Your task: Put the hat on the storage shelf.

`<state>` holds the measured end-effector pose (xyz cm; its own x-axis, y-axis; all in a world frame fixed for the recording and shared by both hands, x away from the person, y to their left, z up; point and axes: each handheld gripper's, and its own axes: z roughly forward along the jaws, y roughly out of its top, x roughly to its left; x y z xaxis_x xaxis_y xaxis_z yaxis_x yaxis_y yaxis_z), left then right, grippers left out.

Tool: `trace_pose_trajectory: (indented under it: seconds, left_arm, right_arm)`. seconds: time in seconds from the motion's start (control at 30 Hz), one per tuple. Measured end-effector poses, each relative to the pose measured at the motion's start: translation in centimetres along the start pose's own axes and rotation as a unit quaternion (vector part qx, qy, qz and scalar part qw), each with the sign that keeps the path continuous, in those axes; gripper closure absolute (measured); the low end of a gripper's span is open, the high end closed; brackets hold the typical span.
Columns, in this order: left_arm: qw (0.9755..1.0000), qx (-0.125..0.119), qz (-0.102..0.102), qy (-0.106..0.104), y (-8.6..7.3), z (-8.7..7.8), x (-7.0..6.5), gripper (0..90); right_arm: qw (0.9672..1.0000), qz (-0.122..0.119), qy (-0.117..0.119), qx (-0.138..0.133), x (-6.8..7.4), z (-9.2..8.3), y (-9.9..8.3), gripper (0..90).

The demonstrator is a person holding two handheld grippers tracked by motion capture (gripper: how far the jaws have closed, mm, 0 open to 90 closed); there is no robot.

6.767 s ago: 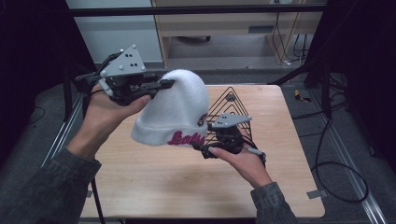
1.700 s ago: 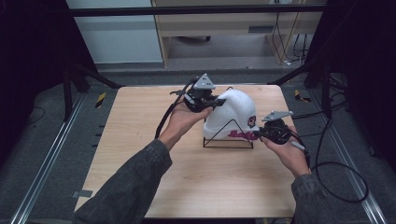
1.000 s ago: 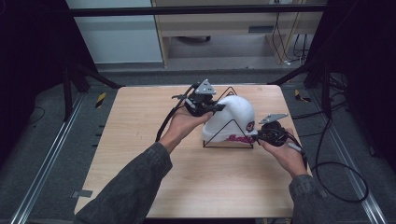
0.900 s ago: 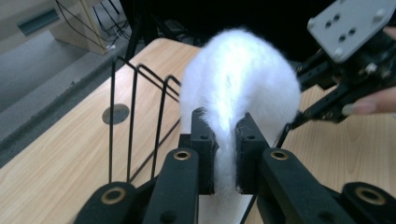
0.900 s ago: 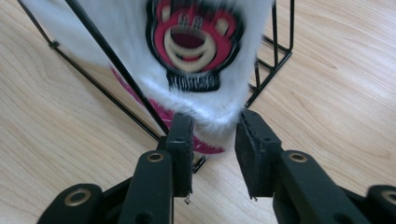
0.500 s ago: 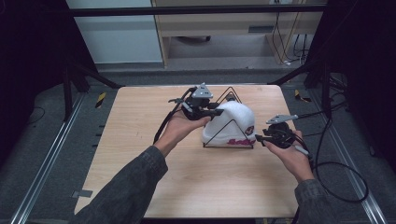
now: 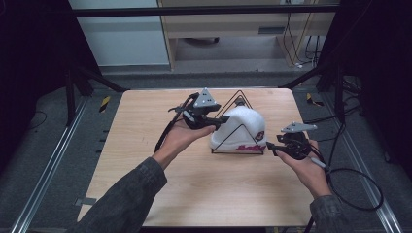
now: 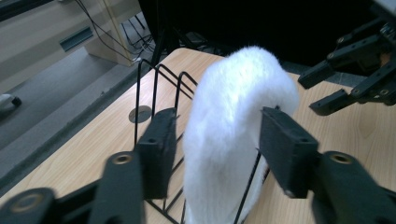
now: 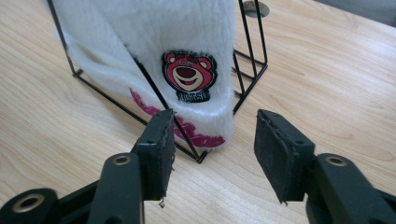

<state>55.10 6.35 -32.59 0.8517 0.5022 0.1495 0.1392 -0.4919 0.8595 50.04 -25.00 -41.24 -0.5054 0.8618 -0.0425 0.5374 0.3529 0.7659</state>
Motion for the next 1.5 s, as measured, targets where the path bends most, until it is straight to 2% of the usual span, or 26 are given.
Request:
trace_pose_trajectory:
  seconds: [0.07, 0.1, 0.23, 0.3, 0.33, 0.43, 0.47, 0.7, 0.97, 1.1, 1.3, 1.33, 1.4, 1.47, 1.5]
  left_arm:
    - [1.0, 0.003, 0.002, 0.002, -0.1, -0.1, -0.2, 41.8]
    - [1.0, 0.007, 0.003, 0.006, -0.2, -0.1, -0.4, 34.6]
    - [0.9999, 0.012, 0.003, 0.007, -0.3, -0.5, -1.2, 27.7]
    - [0.9998, 0.018, 0.003, 0.011, -0.3, -0.6, -1.6, 19.1]
    - [0.9996, 0.025, 0.001, 0.012, -0.4, -0.8, -1.9, 17.0]
    - [0.9996, 0.022, -0.008, 0.013, -0.7, -1.1, -2.3, 14.3]
    - [0.9996, 0.024, -0.001, 0.015, -0.9, -1.2, -2.7, 12.8]
    - [0.9996, 0.027, 0.0, 0.008, -1.9, -1.1, -3.9, 10.6]
    - [0.9995, 0.016, -0.023, 0.014, -2.5, -1.2, -4.2, 8.0]
    - [0.9993, 0.017, -0.029, 0.015, -3.5, -1.7, -4.4, 6.8]
    - [0.9992, 0.013, -0.035, 0.017, -5.0, -3.2, -4.2, 5.5]
    - [0.9989, 0.008, -0.04, 0.023, -5.7, -4.0, -4.0, 5.4]
    - [0.9988, 0.006, -0.041, 0.026, -6.2, -4.5, -3.9, 5.4]
    - [0.9984, 0.006, -0.047, 0.029, -7.1, -5.5, -3.6, 5.2]
    - [0.9983, 0.005, -0.048, 0.031, -7.5, -5.9, -3.5, 5.0]
  right_arm:
    - [1.0, 0.001, -0.002, -0.003, 0.1, -0.2, 0.0, 46.4]
    - [1.0, -0.002, -0.001, -0.007, 0.5, -0.5, -0.1, 45.2]
    - [0.9999, -0.007, -0.002, -0.012, 1.1, -0.8, -0.1, 43.4]
    - [0.9998, -0.011, 0.0, -0.019, 1.8, -1.1, -0.1, 40.0]
    - [0.9997, -0.012, 0.001, -0.022, 2.0, -1.2, -0.1, 38.7]
    - [0.9995, -0.015, 0.003, -0.028, 2.4, -1.4, -0.2, 35.7]
    - [0.9995, -0.014, 0.002, -0.03, 2.9, -1.5, -0.3, 32.8]
    - [0.9995, -0.012, -0.001, -0.031, 3.4, -1.4, -0.5, 24.5]
    - [0.999, -0.009, -0.006, -0.044, 4.5, -1.4, -0.4, 15.6]
    - [0.9987, -0.014, -0.002, -0.049, 5.4, -1.4, -0.2, 13.0]
    - [0.9978, -0.032, 0.008, -0.058, 7.4, -1.3, 0.1, 9.7]
    - [0.9973, -0.037, 0.016, -0.061, 8.3, -1.2, 0.2, 8.7]
    - [0.997, -0.042, 0.02, -0.062, 8.7, -1.1, 0.3, 8.1]
    - [0.9963, -0.052, 0.03, -0.062, 9.7, -0.8, 0.5, 7.4]
    - [0.9956, -0.059, 0.042, -0.06, 10.7, -0.4, 0.7, 7.5]
